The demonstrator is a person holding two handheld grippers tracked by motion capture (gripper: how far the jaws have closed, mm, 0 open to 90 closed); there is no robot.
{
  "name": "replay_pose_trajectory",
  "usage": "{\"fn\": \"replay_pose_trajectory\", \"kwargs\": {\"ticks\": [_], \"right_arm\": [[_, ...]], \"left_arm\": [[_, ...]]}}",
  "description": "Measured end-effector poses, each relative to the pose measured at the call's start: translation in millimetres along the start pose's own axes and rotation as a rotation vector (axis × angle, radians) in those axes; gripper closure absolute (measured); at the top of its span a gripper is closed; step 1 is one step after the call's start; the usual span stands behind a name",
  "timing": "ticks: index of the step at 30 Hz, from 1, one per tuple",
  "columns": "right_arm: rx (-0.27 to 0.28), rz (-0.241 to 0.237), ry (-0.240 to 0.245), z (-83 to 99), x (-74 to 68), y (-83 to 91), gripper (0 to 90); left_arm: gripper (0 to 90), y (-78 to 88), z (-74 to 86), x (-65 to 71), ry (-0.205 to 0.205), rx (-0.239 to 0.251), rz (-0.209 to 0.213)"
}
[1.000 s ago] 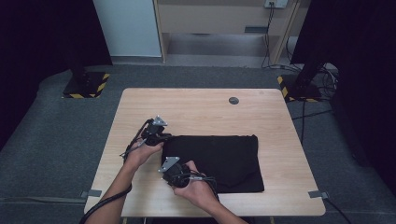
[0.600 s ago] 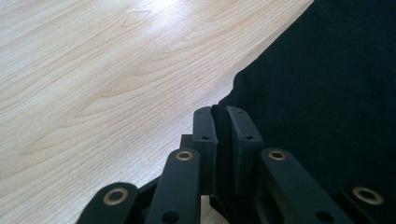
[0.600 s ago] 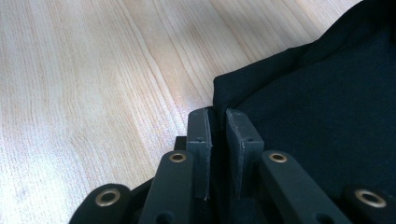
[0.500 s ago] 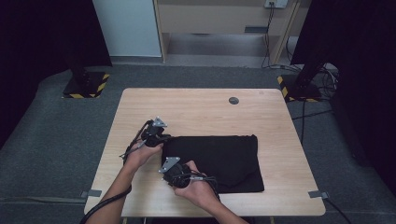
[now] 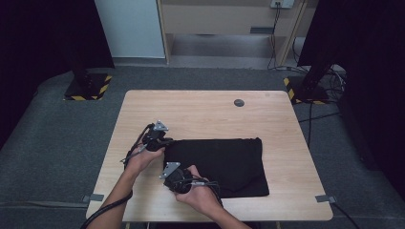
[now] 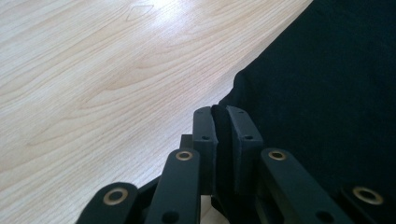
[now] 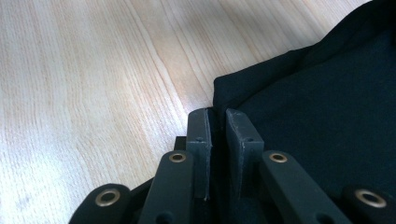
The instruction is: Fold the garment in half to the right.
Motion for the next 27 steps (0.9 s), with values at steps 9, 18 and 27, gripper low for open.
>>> {"fn": "replay_pose_trajectory", "kwargs": {"ticks": [9,18,27], "right_arm": [[-0.008,-0.004,0.02,-4.1,-8.2,-3.3,80.7],[-0.019,-0.009,0.037,-10.3,-18.7,-8.2,80.7],[0.04,-0.021,0.017,-24.2,-15.3,15.3,81.5]], "left_arm": [[83.1,5.5,9.4,-2.3,0.011,0.005,-0.001],[83.0,12.6,19.3,-6.7,0.025,0.014,-0.008],[83.1,28.9,-4.8,-6.9,0.0,0.045,-0.028]]}}
Point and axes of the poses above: each handheld gripper's, and its own axes: y roughly backward along the jaws, z roughly out of its underside, x roughly to its right, the point moved 10 cm from there along -y, roughly forward along the jaws, and after that the axes turned 15 degrees about -y, right-handed, at the moved point
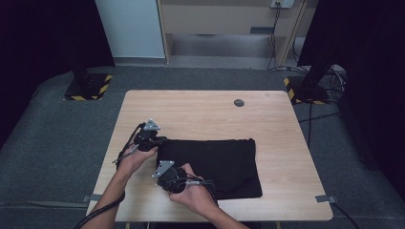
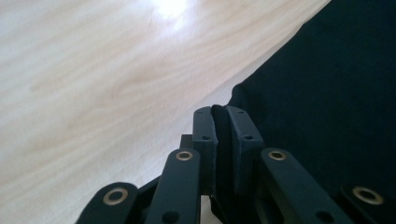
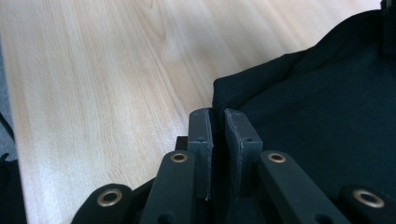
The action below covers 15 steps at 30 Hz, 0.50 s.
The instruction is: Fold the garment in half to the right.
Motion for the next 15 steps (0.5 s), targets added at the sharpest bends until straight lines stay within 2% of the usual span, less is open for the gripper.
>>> {"fn": "replay_pose_trajectory", "kwargs": {"ticks": [3,9,15], "right_arm": [[0.031,0.002,-0.002,-4.2,4.2,15.7,81.8],[0.073,0.018,-0.014,-6.8,18.4,45.3,82.5],[0.098,0.027,-0.02,-7.1,27.1,67.5,82.8]], "left_arm": [[83.1,7.3,-18.8,1.4,-0.01,0.031,-0.005],[83.2,18.3,-56.3,7.4,-0.048,0.062,-0.004],[83.2,18.0,-76.5,11.6,-0.056,0.052,0.003]]}}
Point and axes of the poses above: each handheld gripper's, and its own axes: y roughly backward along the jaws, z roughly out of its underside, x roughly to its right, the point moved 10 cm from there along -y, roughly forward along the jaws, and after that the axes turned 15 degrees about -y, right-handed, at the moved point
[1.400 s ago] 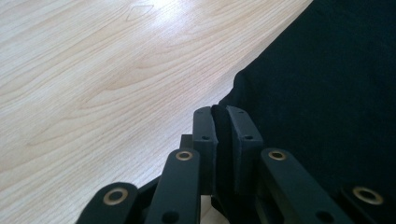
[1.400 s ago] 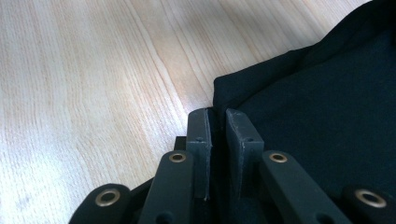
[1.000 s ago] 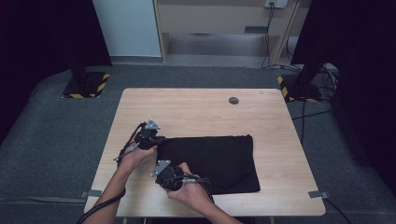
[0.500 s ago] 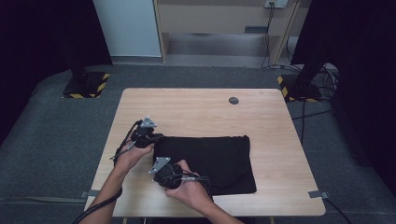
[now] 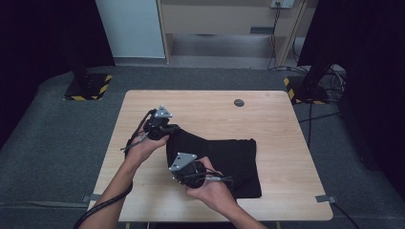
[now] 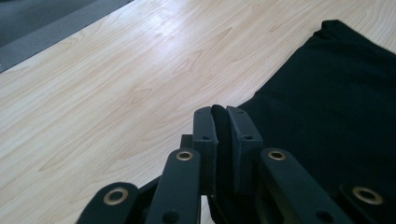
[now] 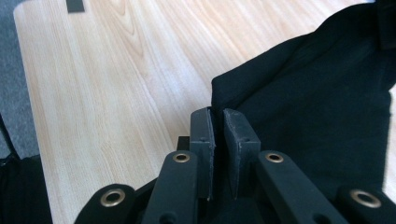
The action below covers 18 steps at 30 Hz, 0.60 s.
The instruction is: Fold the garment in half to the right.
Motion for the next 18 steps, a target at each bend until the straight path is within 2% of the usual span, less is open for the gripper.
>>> {"fn": "replay_pose_trajectory", "kwargs": {"ticks": [4,8,12,18], "right_arm": [[0.017,-0.004,-0.021,-4.3,5.2,12.2,83.0],[0.013,-0.004,-0.019,-6.2,5.8,15.2,83.0],[-0.004,-0.007,-0.001,-6.9,-0.5,9.6,83.0],[-0.021,-0.03,0.011,-9.4,-14.9,-3.7,83.0]], "left_arm": [[83.3,2.6,-10.2,2.3,-0.004,0.018,0.002],[83.3,5.0,-10.0,1.9,-0.002,0.021,0.003],[83.3,7.6,-0.8,0.7,0.005,0.015,0.002],[83.4,15.0,22.3,-3.0,0.041,0.01,-0.003]]}}
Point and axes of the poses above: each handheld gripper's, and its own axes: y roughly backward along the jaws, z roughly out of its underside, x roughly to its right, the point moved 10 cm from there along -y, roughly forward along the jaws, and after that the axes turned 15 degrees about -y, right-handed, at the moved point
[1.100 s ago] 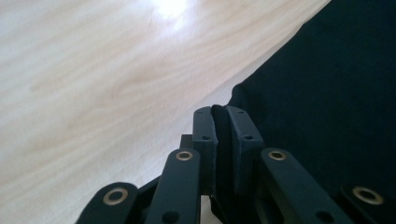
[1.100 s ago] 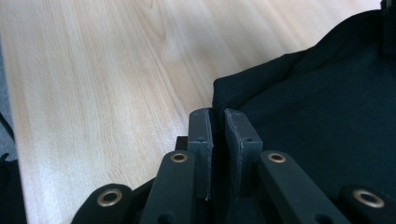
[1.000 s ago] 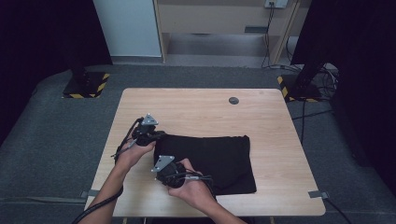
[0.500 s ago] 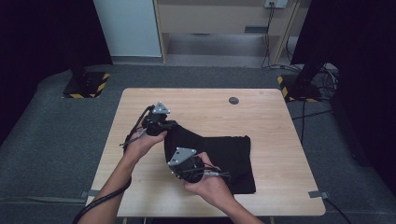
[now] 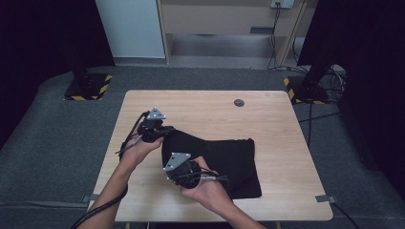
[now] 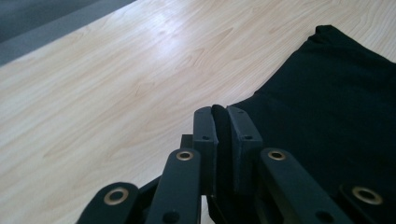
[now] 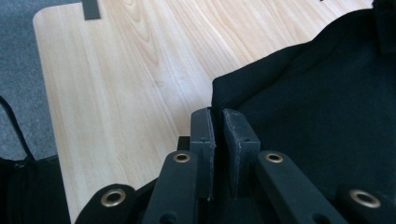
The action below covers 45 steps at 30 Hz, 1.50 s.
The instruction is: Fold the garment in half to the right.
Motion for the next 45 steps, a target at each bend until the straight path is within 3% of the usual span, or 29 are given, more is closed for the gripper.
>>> {"fn": "replay_pose_trajectory", "kwargs": {"ticks": [3,8,16,22,30,38,41,45], "right_arm": [[-0.004,-0.005,0.007,-2.0,-5.2,-3.3,83.1],[0.01,-0.002,0.008,-7.1,-3.0,5.8,83.1],[0.052,0.026,-0.027,-2.5,20.2,45.8,83.2],[0.062,0.061,-0.054,12.7,41.5,69.6,83.3],[0.062,0.091,-0.087,31.9,59.5,84.0,83.3],[0.057,0.115,-0.108,47.6,71.2,92.1,83.3],[0.055,0.118,-0.112,50.4,72.5,93.2,83.3],[0.054,0.121,-0.113,52.0,71.9,93.3,83.3]], "left_arm": [[83.5,2.8,4.8,-1.5,0.016,0.001,0.001],[83.4,5.5,-12.7,2.0,0.01,0.027,0.007],[83.1,-5.8,-61.5,20.4,-0.023,0.03,0.023],[83.1,-23.4,-83.4,33.6,-0.028,0.021,0.041],[83.0,-43.8,-96.7,46.9,-0.031,-0.006,0.065],[83.1,-54.1,-103.6,55.1,-0.02,0.017,0.085],[83.1,-57.0,-104.5,57.0,-0.007,0.033,0.097],[83.2,-60.8,-103.4,57.2,0.045,0.069,0.123]]}}
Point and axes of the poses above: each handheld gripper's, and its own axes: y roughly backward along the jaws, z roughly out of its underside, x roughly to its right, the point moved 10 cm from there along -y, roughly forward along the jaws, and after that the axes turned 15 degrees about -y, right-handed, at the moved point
